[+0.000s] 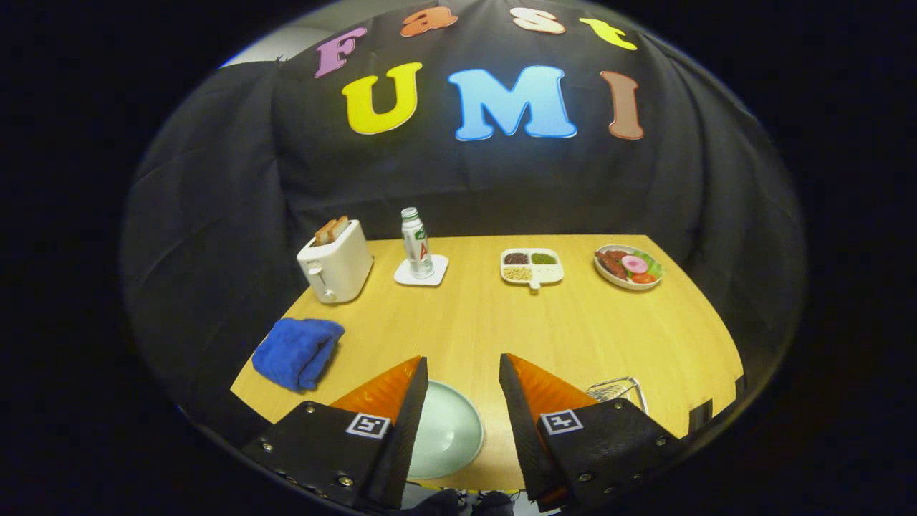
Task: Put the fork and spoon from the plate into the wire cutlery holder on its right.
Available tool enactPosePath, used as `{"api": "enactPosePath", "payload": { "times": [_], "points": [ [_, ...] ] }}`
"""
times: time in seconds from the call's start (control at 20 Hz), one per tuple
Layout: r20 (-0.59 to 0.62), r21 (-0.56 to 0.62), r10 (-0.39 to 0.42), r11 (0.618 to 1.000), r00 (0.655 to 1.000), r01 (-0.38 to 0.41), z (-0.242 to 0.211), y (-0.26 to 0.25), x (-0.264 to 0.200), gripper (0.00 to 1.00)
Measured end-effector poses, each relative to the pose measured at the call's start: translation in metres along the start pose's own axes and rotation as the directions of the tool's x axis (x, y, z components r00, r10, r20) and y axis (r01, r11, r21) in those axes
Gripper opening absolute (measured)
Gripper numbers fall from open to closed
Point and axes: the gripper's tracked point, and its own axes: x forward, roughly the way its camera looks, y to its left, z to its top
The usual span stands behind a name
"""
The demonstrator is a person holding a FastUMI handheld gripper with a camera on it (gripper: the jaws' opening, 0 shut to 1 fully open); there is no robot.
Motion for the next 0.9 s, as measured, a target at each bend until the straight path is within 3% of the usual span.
{"api": "enactPosePath", "payload": {
  "times": [0.2,0.4,0.7,0.75,0.8,0.9],
  "points": [
    [-0.147,0.022,0.074,0.997,0.986,-0.072,-0.041,0.029,0.021,0.62],
    [-0.288,0.035,0.113,0.994,0.951,-0.107,-0.084,0.046,0.041,0.62],
    [-0.476,0.058,0.137,0.991,0.869,-0.124,-0.142,0.065,0.054,0.62],
    [-0.503,0.074,0.146,0.989,0.852,-0.126,-0.149,0.069,0.054,0.51],
    [-0.532,0.089,0.149,0.989,0.834,-0.121,-0.159,0.071,0.055,0.47],
    [-0.583,0.101,0.142,0.99,0.8,-0.102,-0.176,0.069,0.056,0.51]
  ]
}}
